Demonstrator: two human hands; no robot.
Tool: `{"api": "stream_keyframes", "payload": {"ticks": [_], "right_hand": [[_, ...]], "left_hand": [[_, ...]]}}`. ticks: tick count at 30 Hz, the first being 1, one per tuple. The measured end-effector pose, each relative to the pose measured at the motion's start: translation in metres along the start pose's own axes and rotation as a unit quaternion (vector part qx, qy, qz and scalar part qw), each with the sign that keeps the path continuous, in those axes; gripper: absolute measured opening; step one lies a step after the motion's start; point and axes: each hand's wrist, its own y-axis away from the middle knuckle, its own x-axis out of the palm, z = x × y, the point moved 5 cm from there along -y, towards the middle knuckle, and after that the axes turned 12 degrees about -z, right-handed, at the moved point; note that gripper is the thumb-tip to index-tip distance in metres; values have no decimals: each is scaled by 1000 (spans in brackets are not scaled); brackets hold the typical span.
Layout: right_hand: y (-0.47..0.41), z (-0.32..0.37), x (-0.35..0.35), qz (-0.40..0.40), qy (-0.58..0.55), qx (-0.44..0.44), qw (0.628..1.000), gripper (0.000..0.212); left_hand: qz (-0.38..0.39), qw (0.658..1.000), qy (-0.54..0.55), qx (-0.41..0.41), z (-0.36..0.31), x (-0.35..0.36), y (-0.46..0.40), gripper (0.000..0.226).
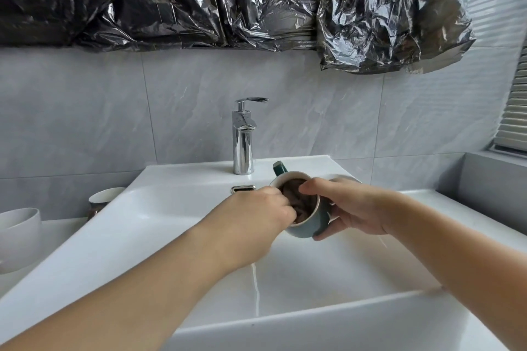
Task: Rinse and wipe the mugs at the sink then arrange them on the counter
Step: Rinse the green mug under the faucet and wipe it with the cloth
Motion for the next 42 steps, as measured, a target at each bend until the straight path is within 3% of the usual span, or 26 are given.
{"api": "stream_keyframes", "payload": {"ticks": [3, 6, 9, 13, 16, 19, 22, 31, 36, 39, 42], "right_hand": [[-3, 1, 0, -29, 7, -15, 999, 33], [-3, 3, 0, -42, 0, -18, 999, 34], [-1, 3, 4, -39, -6, -18, 999, 33], [-1, 1, 3, 13, -31, 2, 999, 30], [-3, 1, -5, 51, -37, 30, 998, 58], [-6, -2, -11, 54, -8, 42, 998, 75], [-3, -7, -12, 63, 52, 52, 995, 66], [-3, -8, -10, 34, 38, 39, 998, 45], [-6, -7, -11, -5, 76, 25, 997, 33], [-7, -6, -12, -4, 83, 19, 996, 38], [-9, -5, -15, -12, 59, 13, 998, 56]], "left_hand": [[33, 999, 8, -41, 4, 12, -9, 34], [16, 984, 113, -135, 1, 12, -12, 10], [9, 958, 183, -219, 0, 14, -9, 9], [22, 985, 106, -133, -5, 9, -4, 15], [2, 1000, -3, -1, -1, -1, -3, 27], [-2, 998, -11, 69, 5, -3, 4, 30], [12, 996, -1, 89, 1, 4, 7, 33], [39, 997, 31, 59, 0, 11, -4, 37], [92, 994, 52, -15, -8, 28, -8, 27], [88, 993, 55, -52, -3, 26, -6, 29], [37, 999, -26, 2, -5, 7, -8, 34]]}}
